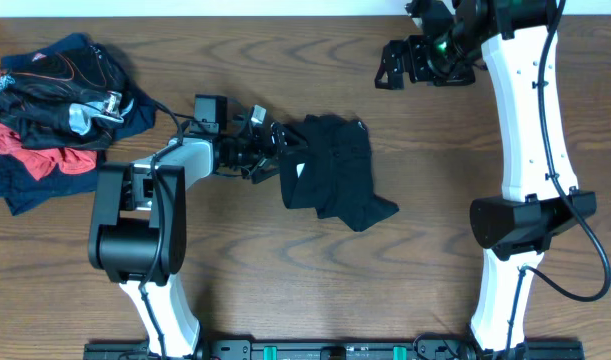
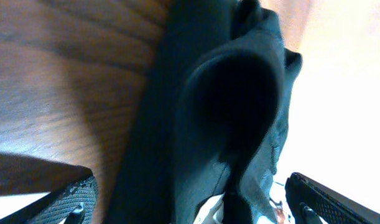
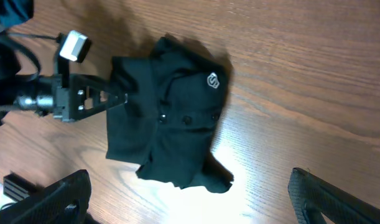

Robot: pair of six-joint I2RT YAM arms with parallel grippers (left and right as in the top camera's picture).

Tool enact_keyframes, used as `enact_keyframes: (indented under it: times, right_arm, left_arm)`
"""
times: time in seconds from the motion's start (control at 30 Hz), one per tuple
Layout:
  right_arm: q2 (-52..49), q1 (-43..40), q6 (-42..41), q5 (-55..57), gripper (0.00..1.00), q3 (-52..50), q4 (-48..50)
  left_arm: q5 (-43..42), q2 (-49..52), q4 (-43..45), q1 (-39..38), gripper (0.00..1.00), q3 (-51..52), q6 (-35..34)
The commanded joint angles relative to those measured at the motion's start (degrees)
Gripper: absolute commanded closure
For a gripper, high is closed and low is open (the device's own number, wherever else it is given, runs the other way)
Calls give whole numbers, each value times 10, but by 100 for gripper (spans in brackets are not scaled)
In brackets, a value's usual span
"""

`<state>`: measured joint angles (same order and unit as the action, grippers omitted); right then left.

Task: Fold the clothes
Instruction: 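Carry the folded black shirt leftward with the left gripper to the clothes pile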

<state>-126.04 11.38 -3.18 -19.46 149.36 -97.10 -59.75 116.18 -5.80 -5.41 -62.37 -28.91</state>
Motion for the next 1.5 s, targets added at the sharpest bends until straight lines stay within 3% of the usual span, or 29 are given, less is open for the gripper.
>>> enact_keyframes:
  times: [0.0, 0.43, 0.57, 0.67, 0.7, 0.77, 0.97, 1.2, 1.47]
  right_arm:
    - [11, 12, 9, 1, 1, 12, -2]
    - [11, 14, 5, -1, 1, 12, -2]
    - [11, 14, 5, -1, 1, 12, -2]
    - [11, 14, 5, -1, 1, 12, -2]
    - [11, 14, 5, -1, 1, 12, -2]
    - [11, 14, 5, -1, 1, 12, -2]
    - [11, 14, 5, -1, 1, 12, -2]
    - [11, 14, 5, 0, 1, 12, -2]
    - [11, 14, 5, 0, 1, 12, -2]
  left_arm:
    - [-11, 32, 7, -8, 2, 3, -17]
    - [-9, 34, 102, -90, 0, 3, -72]
    - [-4, 34, 113, -100, 37, 3, -86]
    - [0, 34, 115, -102, 35, 3, -87]
    - [0, 34, 115, -102, 48, 3, -87]
    - [0, 34, 115, -102, 92, 3, -92]
    - [-14, 34, 178, -101, 94, 3, -97]
    - [-40, -5, 348, -93, 94, 3, -185]
    - [-2, -105, 341, -17, 94, 2, -188]
